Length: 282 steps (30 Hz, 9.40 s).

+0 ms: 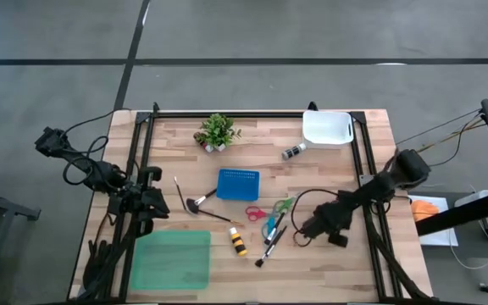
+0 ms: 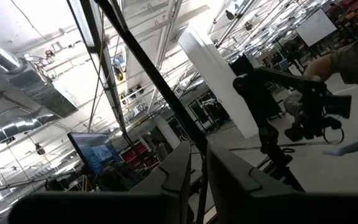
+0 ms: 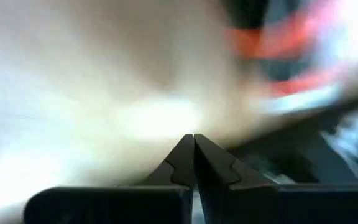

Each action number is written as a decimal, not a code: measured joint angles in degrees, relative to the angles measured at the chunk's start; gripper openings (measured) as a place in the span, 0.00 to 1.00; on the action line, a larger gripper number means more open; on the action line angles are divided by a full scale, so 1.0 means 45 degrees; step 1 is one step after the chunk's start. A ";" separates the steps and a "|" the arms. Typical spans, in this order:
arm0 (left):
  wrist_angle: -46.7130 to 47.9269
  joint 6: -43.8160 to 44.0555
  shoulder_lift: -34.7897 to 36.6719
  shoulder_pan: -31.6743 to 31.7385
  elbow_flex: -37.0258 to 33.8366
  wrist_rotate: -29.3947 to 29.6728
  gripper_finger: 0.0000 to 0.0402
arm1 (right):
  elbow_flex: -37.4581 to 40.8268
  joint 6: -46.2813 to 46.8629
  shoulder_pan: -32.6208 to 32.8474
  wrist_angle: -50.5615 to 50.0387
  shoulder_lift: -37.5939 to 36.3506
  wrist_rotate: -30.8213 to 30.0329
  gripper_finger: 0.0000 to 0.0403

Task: Pick & Place Paint Supplies
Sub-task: Put the orange paint into the blue bin

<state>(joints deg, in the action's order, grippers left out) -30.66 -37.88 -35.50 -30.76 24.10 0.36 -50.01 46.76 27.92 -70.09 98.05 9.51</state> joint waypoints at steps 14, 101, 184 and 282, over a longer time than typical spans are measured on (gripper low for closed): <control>0.0007 0.0095 -0.0001 -0.0019 0.0000 0.0000 0.15 | -0.2459 0.5636 -0.0119 -0.1714 -0.3023 -0.6877 0.03; -0.0222 0.0324 -0.0001 -0.0058 0.0000 -0.1428 0.15 | 0.2095 1.1343 -0.1667 0.5345 -0.5047 -0.6819 0.70; 0.0472 0.0190 -0.0056 -0.0058 0.0000 -0.1039 0.15 | 0.2106 1.0119 -0.0906 0.5327 -0.3009 -0.5456 0.25; 0.4155 -0.1336 -1.4194 -0.0573 0.9500 0.2726 0.57 | -1.0099 -0.0345 0.3429 0.5383 0.1872 -0.8680 0.36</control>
<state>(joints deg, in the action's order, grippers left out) -11.97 -43.89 -99.37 -33.34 66.85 12.63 -95.46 45.21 43.35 -45.87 106.48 -29.55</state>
